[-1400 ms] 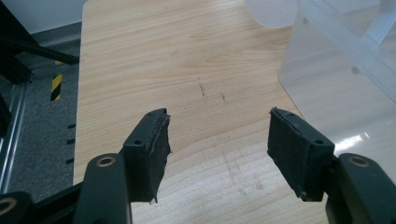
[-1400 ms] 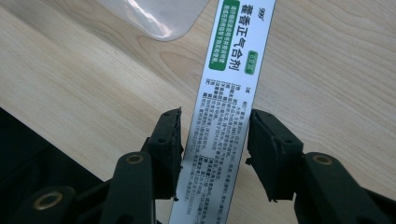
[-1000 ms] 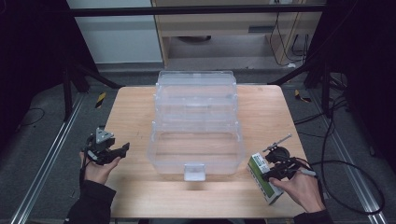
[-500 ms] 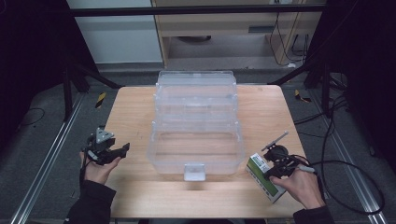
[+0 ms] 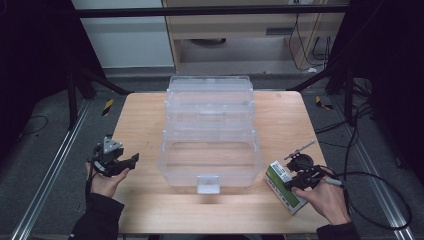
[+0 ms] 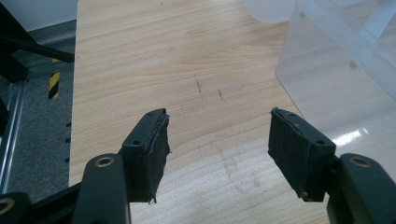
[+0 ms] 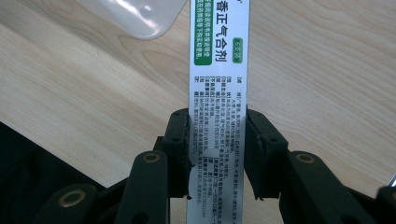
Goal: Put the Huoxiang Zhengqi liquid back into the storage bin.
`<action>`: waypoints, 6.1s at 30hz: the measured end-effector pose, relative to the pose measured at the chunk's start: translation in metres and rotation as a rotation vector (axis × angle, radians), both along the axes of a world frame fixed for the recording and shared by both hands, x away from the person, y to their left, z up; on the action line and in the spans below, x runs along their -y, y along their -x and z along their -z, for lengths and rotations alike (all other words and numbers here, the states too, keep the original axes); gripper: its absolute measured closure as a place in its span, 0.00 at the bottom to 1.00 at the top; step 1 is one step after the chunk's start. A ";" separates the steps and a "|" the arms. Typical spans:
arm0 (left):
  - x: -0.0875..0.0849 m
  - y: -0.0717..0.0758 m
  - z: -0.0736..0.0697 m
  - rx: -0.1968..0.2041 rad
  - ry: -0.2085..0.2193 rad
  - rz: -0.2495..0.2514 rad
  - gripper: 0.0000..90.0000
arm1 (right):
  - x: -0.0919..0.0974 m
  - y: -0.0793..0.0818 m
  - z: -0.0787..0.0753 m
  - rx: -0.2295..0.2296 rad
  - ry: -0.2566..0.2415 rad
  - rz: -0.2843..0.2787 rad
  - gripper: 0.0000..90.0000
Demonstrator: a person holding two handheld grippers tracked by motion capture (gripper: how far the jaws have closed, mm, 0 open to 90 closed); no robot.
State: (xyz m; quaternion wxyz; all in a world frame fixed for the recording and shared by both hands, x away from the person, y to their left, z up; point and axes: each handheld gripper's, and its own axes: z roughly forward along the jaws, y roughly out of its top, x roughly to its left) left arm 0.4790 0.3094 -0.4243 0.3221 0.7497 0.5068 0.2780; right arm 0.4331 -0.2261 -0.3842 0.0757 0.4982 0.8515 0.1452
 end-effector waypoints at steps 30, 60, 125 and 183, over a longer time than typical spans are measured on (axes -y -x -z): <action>0.001 -0.001 0.002 -0.007 0.000 0.000 0.41 | 0.015 -0.002 -0.067 0.282 -0.076 0.026 0.72; 0.002 -0.002 0.005 -0.018 -0.003 0.006 0.41 | -0.033 -0.018 -0.111 0.441 -0.153 -0.220 0.72; 0.003 -0.005 0.011 -0.035 -0.014 0.012 0.41 | -0.101 -0.079 -0.061 0.169 -0.116 -0.830 0.72; 0.003 -0.006 0.013 -0.044 -0.018 0.014 0.41 | -0.119 -0.092 -0.018 0.099 0.007 -1.027 0.71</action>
